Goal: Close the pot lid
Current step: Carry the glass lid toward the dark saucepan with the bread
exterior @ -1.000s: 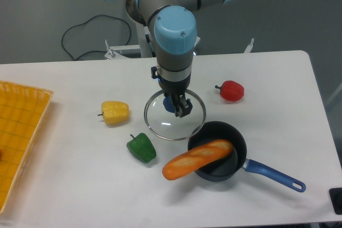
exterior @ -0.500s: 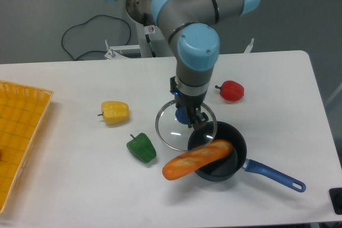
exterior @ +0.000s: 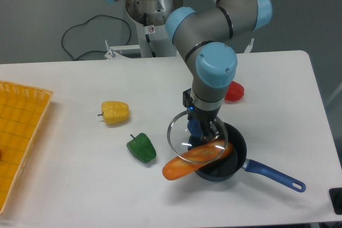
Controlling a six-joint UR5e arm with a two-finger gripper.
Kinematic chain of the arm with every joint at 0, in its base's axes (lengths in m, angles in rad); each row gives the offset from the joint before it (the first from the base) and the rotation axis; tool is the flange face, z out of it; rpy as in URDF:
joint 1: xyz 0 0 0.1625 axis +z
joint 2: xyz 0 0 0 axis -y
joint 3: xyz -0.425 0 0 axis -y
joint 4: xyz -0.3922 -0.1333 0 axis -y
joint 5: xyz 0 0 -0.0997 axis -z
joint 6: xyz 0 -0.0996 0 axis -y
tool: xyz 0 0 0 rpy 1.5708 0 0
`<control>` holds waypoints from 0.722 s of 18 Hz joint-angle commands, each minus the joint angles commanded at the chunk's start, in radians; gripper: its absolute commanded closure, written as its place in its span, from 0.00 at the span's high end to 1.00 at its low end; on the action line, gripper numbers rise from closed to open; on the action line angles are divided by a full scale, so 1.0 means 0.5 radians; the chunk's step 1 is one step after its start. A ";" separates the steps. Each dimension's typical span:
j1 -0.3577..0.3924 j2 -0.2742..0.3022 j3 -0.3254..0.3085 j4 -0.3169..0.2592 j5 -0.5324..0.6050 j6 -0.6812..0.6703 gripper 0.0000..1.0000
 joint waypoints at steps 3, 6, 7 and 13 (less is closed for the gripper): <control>0.015 -0.015 0.009 0.043 -0.003 0.000 0.13; 0.025 -0.040 0.021 0.058 -0.037 0.000 0.13; 0.034 -0.043 0.034 0.058 -0.058 0.000 0.13; 0.071 -0.089 0.046 0.104 -0.064 0.024 0.13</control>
